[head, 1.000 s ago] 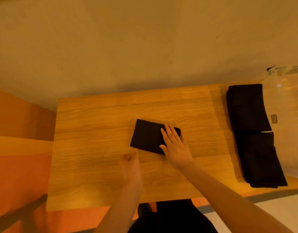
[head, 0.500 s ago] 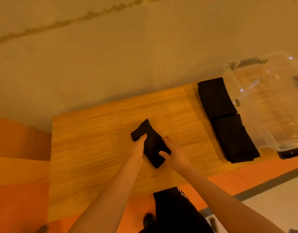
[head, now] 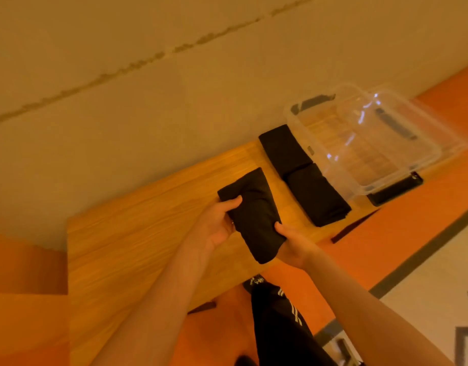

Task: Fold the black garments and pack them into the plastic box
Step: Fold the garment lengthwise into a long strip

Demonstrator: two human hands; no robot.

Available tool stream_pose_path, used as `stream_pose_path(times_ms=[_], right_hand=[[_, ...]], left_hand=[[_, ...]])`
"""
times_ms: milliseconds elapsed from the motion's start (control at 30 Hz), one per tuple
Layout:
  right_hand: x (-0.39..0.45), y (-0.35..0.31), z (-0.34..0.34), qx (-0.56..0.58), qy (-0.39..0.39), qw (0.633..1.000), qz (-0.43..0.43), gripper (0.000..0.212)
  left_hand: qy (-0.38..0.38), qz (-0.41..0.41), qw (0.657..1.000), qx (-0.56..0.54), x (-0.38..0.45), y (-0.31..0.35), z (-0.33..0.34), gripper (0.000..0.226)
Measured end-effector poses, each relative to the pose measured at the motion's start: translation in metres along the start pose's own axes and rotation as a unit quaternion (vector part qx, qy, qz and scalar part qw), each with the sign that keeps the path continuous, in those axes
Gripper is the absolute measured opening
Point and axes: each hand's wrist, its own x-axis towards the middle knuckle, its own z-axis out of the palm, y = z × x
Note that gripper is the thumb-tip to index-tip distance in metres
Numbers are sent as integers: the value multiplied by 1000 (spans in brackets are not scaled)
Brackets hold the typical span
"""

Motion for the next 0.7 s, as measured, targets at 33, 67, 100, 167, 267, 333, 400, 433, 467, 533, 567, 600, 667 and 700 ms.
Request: stream_pose_path(times_ms=[33, 67, 100, 167, 267, 333, 400, 433, 467, 533, 567, 600, 667, 700], right_hand=[[-7, -4, -7, 23, 13, 999, -22, 92], [-14, -9, -14, 46, 30, 997, -48, 84], [-20, -16, -21, 64, 58, 993, -78, 71], [-31, -33, -37, 79, 157, 976, -131, 38], [-36, -59, -65, 19, 318, 933, -170, 28], [-32, -68, -82, -9, 379, 908, -180, 31], [-24, -74, -98, -8, 408, 896, -172, 32], [-20, -77, -105, -1, 415, 895, -165, 32], [-17, -79, -111, 4, 422, 893, -158, 33], [-13, -82, -121, 8, 433, 889, -148, 36], [-13, -83, -123, 6, 438, 887, -145, 37], [-13, -84, -124, -1, 448, 882, -144, 37], [-13, -83, -124, 13, 481, 863, -153, 30], [-13, -83, -124, 38, 502, 849, -159, 27]], left_hand=[[-9, -3, 1000, 1, 5, -1, 8, 19], [-14, -8, 1000, 1, 11, -2, 17, 18], [-17, -15, 1000, 1, 19, -5, 26, 17], [-8, -28, 1000, 0, 41, -11, 44, 17], [2, -45, 999, 9, 85, -24, 72, 17], [11, -59, 998, 21, 116, -33, 91, 17], [29, -75, 996, 25, 145, -43, 104, 24], [42, -82, 995, 24, 157, -47, 108, 32], [57, -89, 994, 18, 168, -53, 112, 39], [79, -97, 992, -7, 182, -62, 115, 43], [88, -97, 991, -20, 186, -65, 117, 42], [94, -94, 991, -32, 188, -66, 121, 42], [95, -89, 990, -48, 187, -69, 128, 41], [93, -88, 990, -51, 186, -72, 131, 41]])
